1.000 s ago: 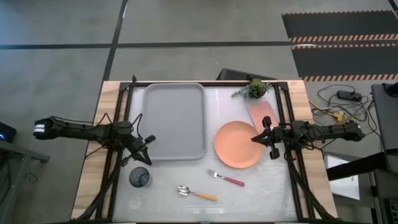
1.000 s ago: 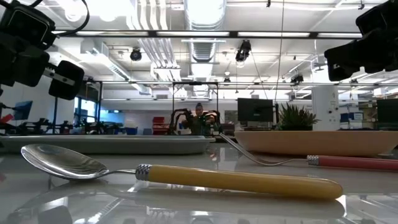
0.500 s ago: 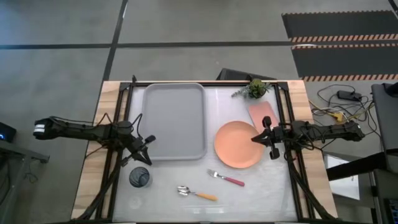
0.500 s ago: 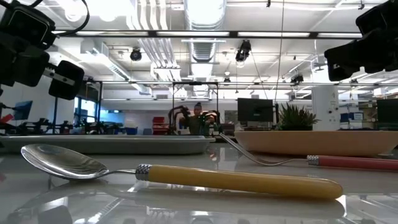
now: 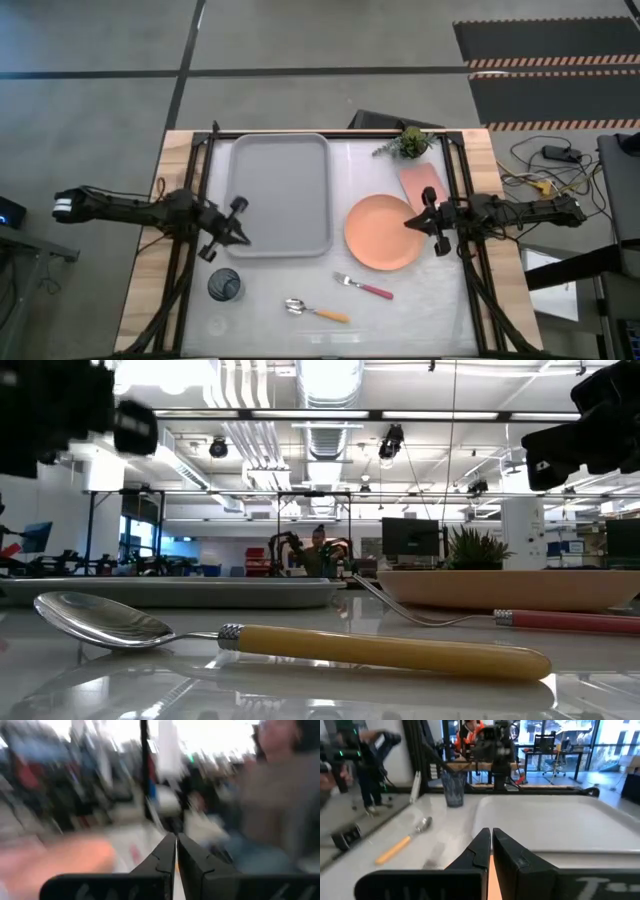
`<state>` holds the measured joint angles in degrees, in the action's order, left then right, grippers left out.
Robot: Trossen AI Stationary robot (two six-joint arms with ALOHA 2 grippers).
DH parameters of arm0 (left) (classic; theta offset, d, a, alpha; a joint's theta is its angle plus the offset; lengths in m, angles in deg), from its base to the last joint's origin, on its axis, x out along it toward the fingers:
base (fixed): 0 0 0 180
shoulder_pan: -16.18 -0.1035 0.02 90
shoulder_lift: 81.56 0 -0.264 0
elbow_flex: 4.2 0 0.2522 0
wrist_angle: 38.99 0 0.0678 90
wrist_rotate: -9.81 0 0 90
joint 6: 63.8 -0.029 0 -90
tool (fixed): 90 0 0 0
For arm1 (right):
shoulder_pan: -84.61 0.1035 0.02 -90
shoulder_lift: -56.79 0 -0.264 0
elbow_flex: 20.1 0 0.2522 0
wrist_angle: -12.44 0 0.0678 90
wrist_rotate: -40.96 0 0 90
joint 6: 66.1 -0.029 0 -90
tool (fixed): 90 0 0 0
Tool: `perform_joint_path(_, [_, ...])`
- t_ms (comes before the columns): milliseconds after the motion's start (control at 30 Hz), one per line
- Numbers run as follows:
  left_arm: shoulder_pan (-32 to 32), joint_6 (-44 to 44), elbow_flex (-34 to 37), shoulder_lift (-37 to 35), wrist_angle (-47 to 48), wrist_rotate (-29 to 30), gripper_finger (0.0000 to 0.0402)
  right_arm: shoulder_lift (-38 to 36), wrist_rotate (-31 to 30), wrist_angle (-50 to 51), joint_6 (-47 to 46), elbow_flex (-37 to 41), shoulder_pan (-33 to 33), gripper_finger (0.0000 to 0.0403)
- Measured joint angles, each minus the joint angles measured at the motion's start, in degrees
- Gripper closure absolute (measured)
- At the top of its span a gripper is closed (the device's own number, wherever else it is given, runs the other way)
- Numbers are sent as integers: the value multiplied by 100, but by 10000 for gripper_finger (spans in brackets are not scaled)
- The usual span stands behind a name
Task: Pick and place plate/cup/fork/spoon on tray
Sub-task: Put the orange plate on the gray serving tray
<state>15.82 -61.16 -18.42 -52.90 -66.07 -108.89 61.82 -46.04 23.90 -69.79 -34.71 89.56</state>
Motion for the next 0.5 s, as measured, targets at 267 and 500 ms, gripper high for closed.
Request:
perform_joint_path(267, [0, -354, 2, 53, -2361, 187, 402, 2, -3, -139, -1322, 0, 0, 394])
perform_joint_path(500, [0, -451, 2, -40, -2931, 202, 402, 0, -2, -524, -1346, 0, 2, 394])
